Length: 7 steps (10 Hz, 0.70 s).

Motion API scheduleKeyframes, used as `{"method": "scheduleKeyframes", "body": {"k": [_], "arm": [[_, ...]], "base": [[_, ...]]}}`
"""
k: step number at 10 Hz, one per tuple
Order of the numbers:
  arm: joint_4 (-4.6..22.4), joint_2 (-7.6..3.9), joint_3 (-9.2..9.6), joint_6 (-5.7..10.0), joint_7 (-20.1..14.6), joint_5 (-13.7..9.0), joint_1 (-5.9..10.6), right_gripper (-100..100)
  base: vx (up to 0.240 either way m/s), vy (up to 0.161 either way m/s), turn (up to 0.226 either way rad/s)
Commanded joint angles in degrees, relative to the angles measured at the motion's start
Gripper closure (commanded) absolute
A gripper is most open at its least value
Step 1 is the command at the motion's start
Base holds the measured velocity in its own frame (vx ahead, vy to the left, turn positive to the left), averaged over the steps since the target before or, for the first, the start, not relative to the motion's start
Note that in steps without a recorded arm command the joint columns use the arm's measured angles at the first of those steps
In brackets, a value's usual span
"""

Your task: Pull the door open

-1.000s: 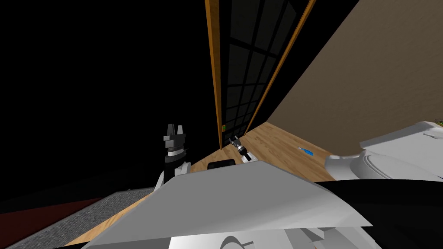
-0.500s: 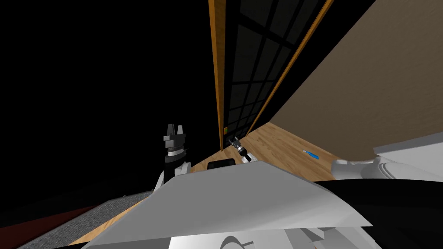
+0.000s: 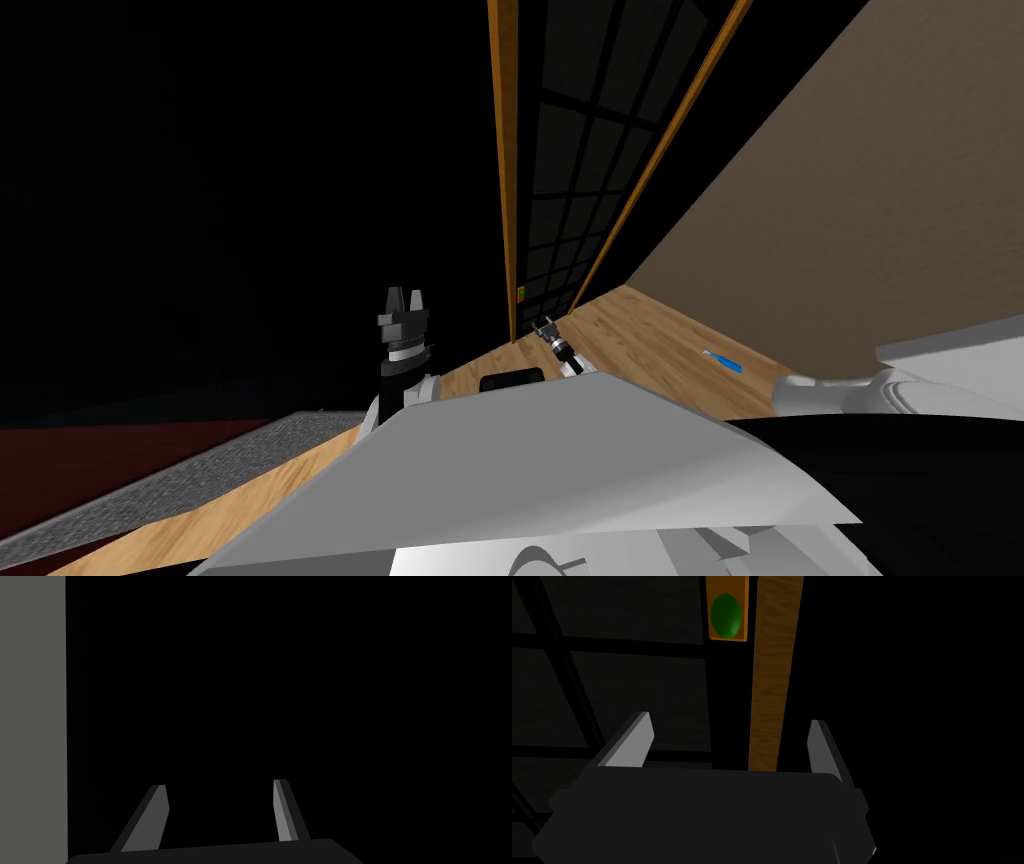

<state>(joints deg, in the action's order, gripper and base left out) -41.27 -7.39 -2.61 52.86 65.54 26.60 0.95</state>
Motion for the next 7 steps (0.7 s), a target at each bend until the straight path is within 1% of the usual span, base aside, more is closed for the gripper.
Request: {"method": "scheduleKeyframes", "body": {"k": [1,2,4,5,6,7], "arm": [[0.60,-0.05,-1.63,-0.53,1.00,-0.73,-0.12,-100],[0.60,-0.05,-1.63,-0.53,1.00,-0.73,-0.12,-100],[1.38,-0.23,-4.13,-1.31,2.31,-1.86,-0.41,-100],[1.38,-0.23,-4.13,-1.31,2.31,-1.86,-0.41,-100],[1.86,-0.29,-5.71,-1.81,3.16,-2.57,-0.56,-100],[2.11,-0.29,-6.53,-2.07,3.61,-2.94,-0.62,-100]], "base": [[-0.235,-0.009,0.220],[-0.129,0.003,0.088],[-0.076,0.025,0.234],[-0.046,0.014,0.045],[-0.027,0.010,0.133],[-0.012,0.005,0.226]]}}
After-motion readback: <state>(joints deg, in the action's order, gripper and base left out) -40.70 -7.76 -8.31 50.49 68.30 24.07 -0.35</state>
